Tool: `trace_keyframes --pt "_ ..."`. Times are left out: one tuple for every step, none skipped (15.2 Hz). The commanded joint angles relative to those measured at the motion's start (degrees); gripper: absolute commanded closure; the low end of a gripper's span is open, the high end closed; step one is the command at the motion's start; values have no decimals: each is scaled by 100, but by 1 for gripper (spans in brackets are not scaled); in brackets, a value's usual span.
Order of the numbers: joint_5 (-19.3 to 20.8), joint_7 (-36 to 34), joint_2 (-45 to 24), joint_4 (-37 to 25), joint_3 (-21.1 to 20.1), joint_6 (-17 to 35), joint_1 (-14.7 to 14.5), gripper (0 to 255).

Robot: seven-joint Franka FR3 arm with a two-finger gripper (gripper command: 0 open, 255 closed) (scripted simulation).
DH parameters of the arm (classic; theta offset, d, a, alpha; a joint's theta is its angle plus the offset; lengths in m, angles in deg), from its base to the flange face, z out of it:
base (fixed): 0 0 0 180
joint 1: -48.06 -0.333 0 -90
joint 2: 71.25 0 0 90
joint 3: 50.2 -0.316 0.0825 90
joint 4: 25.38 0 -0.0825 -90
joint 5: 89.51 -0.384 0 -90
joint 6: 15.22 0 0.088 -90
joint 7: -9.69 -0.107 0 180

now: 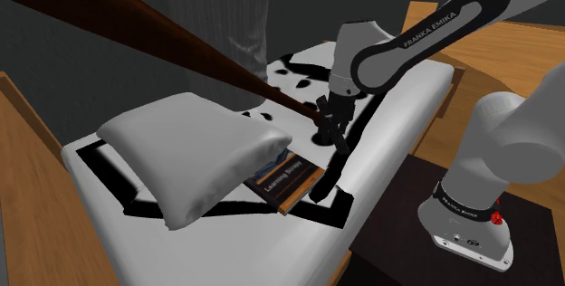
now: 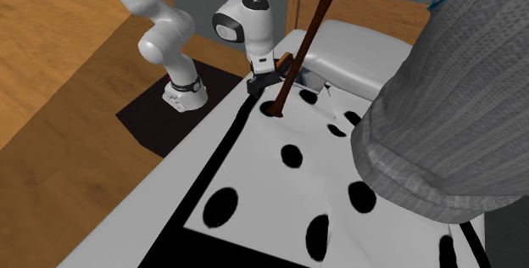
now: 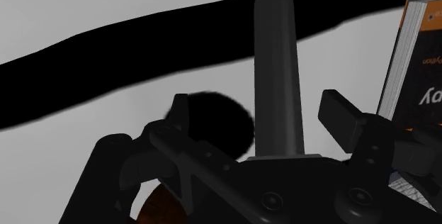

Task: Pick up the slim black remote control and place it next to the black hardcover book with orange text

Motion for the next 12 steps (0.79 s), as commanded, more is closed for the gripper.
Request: trace_keyframes --pt "10 -77 172 24 -50 -265 -14 0" --pt "39 -92 334 -70 -49 -523 8 0" --pt "65 -106 482 -174 -47 -774 27 0" --pt "82 -115 588 -262 -44 -969 41 0" --pt "82 -115 588 -262 -44 -969 41 0" --pt "83 -115 589 -262 -44 -969 41 0" --pt "82 -115 588 -262 -44 -969 41 0" --pt "82 -115 588 -262 -44 -969 41 0" --pt "82 -115 588 -262 -44 -969 41 0" --pt "82 -115 588 -262 -44 -969 41 0" --pt "82 -115 588 -262 -44 -969 41 0" --pt "82 -115 587 -262 -44 -967 40 0"
